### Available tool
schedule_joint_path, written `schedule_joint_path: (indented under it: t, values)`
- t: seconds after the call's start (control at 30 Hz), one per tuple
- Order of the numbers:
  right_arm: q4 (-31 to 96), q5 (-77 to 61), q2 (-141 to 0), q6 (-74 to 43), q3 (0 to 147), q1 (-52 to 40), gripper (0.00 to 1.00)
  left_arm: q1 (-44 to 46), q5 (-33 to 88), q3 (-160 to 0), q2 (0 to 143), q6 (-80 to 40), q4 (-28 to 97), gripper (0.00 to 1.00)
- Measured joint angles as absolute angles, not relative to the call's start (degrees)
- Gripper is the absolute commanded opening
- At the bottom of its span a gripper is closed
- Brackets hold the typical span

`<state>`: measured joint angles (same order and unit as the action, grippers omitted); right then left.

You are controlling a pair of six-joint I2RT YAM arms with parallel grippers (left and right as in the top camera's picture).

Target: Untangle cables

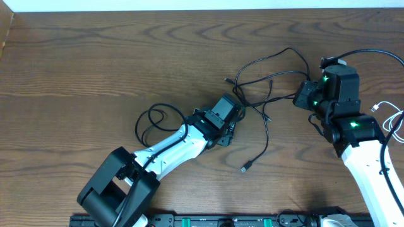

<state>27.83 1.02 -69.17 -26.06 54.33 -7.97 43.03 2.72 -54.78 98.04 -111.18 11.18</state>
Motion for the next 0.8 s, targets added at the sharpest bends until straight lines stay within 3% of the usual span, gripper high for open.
schedule_joint_path:
  t: [0.1, 0.27, 0.43, 0.63, 0.8]
  values:
    - [27.83, 1.02, -69.17, -26.06, 54.33, -7.97, 0.04, 43.51, 0.93, -54.78, 98.06, -111.18, 11.16, 0.54]
    - [27.86, 1.02, -69.17, -26.06, 54.33, -7.97, 0.04, 43.99, -0.73, -54.78, 99.39, -111.42, 10.98, 0.27]
    - [27.88, 1.02, -69.17, -26.06, 54.33, -7.97, 0.04, 44.05, -1.15, -54.78, 101.1, -111.22, 10.9, 0.08]
    - [27.9, 1.02, -69.17, -26.06, 54.33, -7.97, 0.05, 43.7, -0.84, -54.78, 101.01, -103.85, 11.55, 0.08]
    - [27.92, 1.04, -69.17, -26.06, 54.33, -7.97, 0.06, 40.64, 6.28, -54.78, 97.86, -90.19, 11.53, 0.08]
